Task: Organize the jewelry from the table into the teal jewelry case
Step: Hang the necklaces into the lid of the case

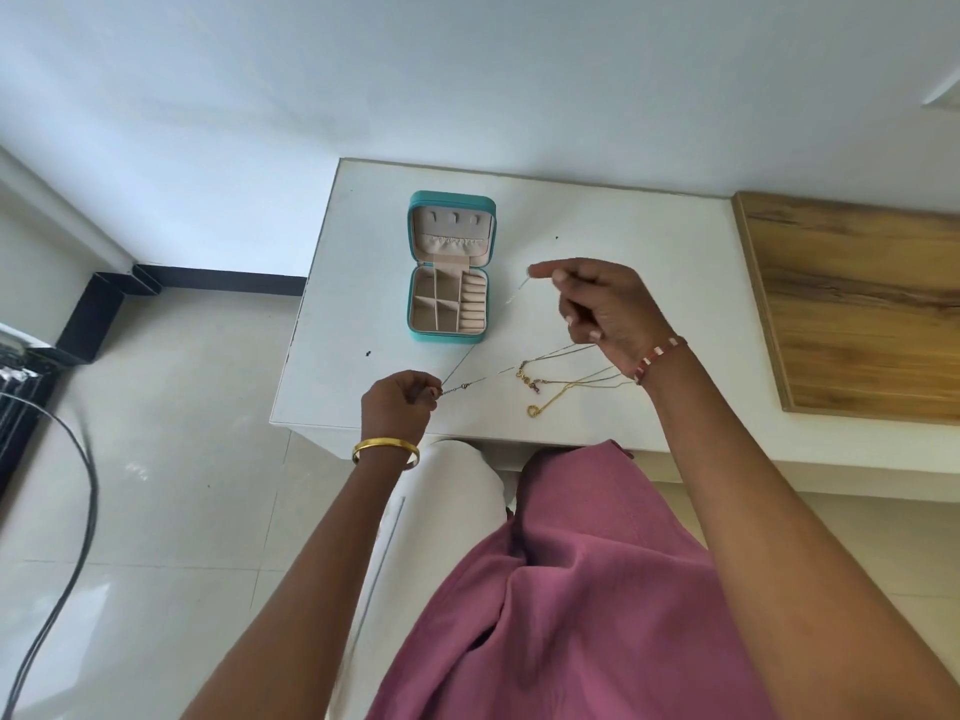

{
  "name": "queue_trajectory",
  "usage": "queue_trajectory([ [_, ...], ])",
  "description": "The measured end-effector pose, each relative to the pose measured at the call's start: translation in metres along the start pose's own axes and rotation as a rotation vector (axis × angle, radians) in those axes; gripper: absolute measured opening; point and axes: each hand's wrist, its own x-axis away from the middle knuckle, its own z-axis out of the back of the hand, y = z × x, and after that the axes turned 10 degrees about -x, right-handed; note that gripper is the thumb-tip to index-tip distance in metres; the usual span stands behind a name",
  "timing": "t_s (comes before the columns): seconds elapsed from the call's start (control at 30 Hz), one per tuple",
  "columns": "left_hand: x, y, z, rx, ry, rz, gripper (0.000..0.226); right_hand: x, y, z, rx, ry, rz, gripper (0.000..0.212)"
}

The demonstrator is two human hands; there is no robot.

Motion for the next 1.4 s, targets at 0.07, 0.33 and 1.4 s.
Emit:
queue_trajectory([
  [0.07, -0.001, 0.003, 0.001, -0.118, -0.037, -0.024, 0.017, 0.003, -0.008, -0.016, 0.188, -0.076, 0.022, 0.020],
  [0.33, 0.005, 0.048, 0.017, 0.005, 0.031, -0.208, 0.025, 0.015, -0.024, -0.060, 0.314, -0.189, -0.039, 0.019],
  [1.4, 0.087, 0.113, 0.044, 0.333, 0.106, -0.504, 0.035, 0.101, -0.085, -0.061, -0.368, -0.182, 0.029, 0.021],
])
